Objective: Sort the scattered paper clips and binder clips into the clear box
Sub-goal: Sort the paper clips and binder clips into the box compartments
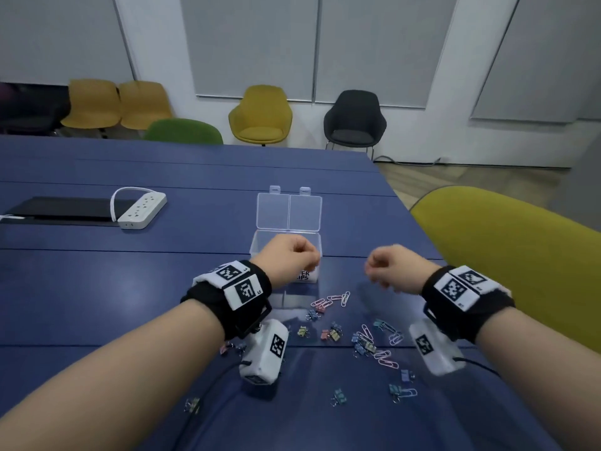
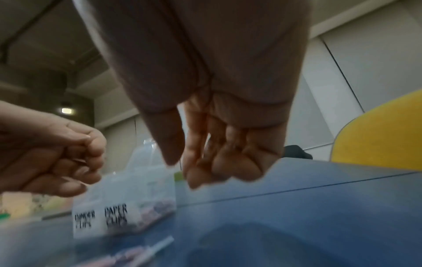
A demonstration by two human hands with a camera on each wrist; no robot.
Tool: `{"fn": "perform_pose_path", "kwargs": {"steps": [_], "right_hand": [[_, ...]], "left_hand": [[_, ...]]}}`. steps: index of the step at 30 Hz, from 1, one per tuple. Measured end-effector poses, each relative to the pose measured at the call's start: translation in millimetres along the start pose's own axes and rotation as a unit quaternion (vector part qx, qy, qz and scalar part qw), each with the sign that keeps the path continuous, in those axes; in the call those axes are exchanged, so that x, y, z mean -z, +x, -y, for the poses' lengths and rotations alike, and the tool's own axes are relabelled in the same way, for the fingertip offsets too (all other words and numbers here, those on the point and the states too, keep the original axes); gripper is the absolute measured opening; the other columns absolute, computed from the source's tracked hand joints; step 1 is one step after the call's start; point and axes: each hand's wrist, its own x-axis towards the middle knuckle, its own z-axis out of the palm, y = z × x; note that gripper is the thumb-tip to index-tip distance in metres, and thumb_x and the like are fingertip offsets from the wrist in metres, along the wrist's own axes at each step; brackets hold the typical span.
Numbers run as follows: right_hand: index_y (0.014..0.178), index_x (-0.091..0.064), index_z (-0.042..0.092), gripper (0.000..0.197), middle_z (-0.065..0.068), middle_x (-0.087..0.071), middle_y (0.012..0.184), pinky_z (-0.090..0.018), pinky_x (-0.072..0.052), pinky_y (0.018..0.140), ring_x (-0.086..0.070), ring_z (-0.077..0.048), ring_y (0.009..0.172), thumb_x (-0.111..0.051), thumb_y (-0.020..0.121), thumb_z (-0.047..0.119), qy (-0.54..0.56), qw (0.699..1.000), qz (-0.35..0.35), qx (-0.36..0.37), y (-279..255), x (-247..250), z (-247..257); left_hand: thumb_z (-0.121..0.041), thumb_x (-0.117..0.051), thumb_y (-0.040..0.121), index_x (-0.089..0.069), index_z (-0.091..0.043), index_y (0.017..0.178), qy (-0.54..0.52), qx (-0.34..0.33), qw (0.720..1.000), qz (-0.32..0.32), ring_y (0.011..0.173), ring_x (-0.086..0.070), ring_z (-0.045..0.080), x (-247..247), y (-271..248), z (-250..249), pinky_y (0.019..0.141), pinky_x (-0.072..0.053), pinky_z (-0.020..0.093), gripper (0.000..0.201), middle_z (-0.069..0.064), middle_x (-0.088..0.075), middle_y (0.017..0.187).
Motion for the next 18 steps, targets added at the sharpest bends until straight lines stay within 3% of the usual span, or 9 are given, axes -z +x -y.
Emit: {"fn": "perform_pose_path", "kwargs": {"steps": [2, 3, 5, 8, 9, 11, 13, 15, 18], "right_hand": [[0.085, -0.064, 0.019, 0.011, 0.005, -0.063, 0.079, -0.002, -0.038, 0.044, -0.055, -0.005, 0.064, -0.057, 0.087, 0.011, -0.116, 0.99, 0.079, -0.015, -15.0, 1.1, -7.3], [0.098, -0.067, 0.019, 0.017, 0.003, -0.066, 0.091, -0.003, -0.042, 0.055, -0.059, -0.007, 0.075, -0.055, 0.088, 0.011, -0.161, 0.982, 0.093, -0.012, -20.6, 0.1, -10.1], [0.122, -0.061, 0.02, 0.036, -0.002, -0.062, 0.123, -0.02, -0.046, 0.088, -0.06, -0.018, 0.108, -0.049, 0.09, 0.011, -0.219, 0.971, 0.095, 0.006, -23.0, -6.5, -10.6], [0.137, -0.049, 0.02, 0.051, -0.004, -0.046, 0.144, -0.031, -0.036, 0.107, -0.045, -0.024, 0.131, -0.043, 0.09, 0.002, -0.257, 0.959, 0.107, 0.058, -18.1, -19.4, -3.0], [0.138, -0.048, 0.02, 0.054, -0.005, -0.044, 0.146, -0.031, -0.034, 0.109, -0.043, -0.024, 0.132, -0.043, 0.089, -0.001, -0.271, 0.952, 0.114, 0.081, -15.0, -23.1, 1.2], [0.135, -0.053, 0.02, 0.057, -0.005, -0.049, 0.141, -0.034, -0.038, 0.108, -0.048, -0.025, 0.129, -0.049, 0.084, -0.004, -0.302, 0.938, 0.125, 0.118, -5.7, -31.6, 7.3], [0.121, -0.064, 0.023, 0.046, -0.007, -0.062, 0.124, -0.04, -0.048, 0.097, -0.058, -0.029, 0.114, -0.06, 0.079, 0.003, -0.325, 0.927, 0.143, 0.12, 2.0, -38.4, 10.4], [0.104, -0.07, 0.019, 0.028, -0.01, -0.068, 0.105, -0.041, -0.054, 0.086, -0.064, -0.032, 0.098, -0.064, 0.077, 0.012, -0.338, 0.922, 0.153, 0.108, 4.0, -39.8, 14.0], [0.098, -0.071, 0.012, 0.021, -0.013, -0.069, 0.1, -0.039, -0.055, 0.081, -0.064, -0.032, 0.092, -0.062, 0.08, 0.017, -0.358, 0.914, 0.146, 0.121, 3.3, -38.9, 13.3]], "left_hand": [[-0.012, -0.06, 0.087, -0.069, -0.009, 0.089, 0.127, 0.003, 0.99, 0.06, 0.07, -0.056, 0.009, -9.5, -0.1, 0.7, 0.071, -0.045, 0.021, 0.01, 0.002, -0.065, 0.083], [-0.014, -0.06, 0.088, -0.07, -0.009, 0.094, 0.188, 0.009, 0.979, 0.082, 0.072, -0.057, 0.007, -16.1, 1.2, 1.1, 0.074, -0.046, 0.022, 0.013, -0.001, -0.065, 0.085], [-0.012, -0.057, 0.089, -0.071, -0.008, 0.1, 0.29, 0.03, 0.951, 0.1, 0.084, -0.063, 0.011, -28.7, 6.5, 1.1, 0.082, -0.051, 0.025, 0.019, 0.001, -0.07, 0.095], [-0.014, -0.057, 0.088, -0.069, -0.007, 0.105, 0.423, 0.053, 0.898, 0.112, 0.1, -0.066, 0.024, -49.2, 15.5, 0.3, 0.09, -0.054, 0.034, 0.022, 0.008, -0.07, 0.107], [-0.016, -0.061, 0.086, -0.069, -0.008, 0.104, 0.45, 0.052, 0.883, 0.119, 0.098, -0.066, 0.025, -54.4, 19.0, 2.8, 0.088, -0.055, 0.036, 0.022, 0.007, -0.07, 0.105], [-0.021, -0.071, 0.076, -0.071, -0.016, 0.089, 0.487, 0.06, 0.862, 0.128, 0.082, -0.069, 0.023, -64.1, 36.5, 16.0, 0.076, -0.058, 0.038, 0.014, 0.003, -0.07, 0.082], [-0.027, -0.08, 0.057, -0.066, -0.019, 0.071, 0.495, 0.084, 0.854, 0.136, 0.06, -0.066, 0.017, -71.5, 60.8, 34.9, 0.065, -0.058, 0.044, 0.022, 0.0, -0.063, 0.057], [-0.027, -0.078, 0.056, -0.061, -0.012, 0.069, 0.5, 0.091, 0.851, 0.132, 0.061, -0.066, 0.019, -75.9, 61.4, 30.7, 0.066, -0.058, 0.047, 0.026, 0.003, -0.061, 0.057], [-0.019, -0.072, 0.071, -0.058, -0.011, 0.074, 0.51, 0.079, 0.847, 0.126, 0.081, -0.068, 0.032, -77.6, 35.0, -0.7, 0.077, -0.057, 0.05, 0.017, 0.009, -0.066, 0.078]]}}
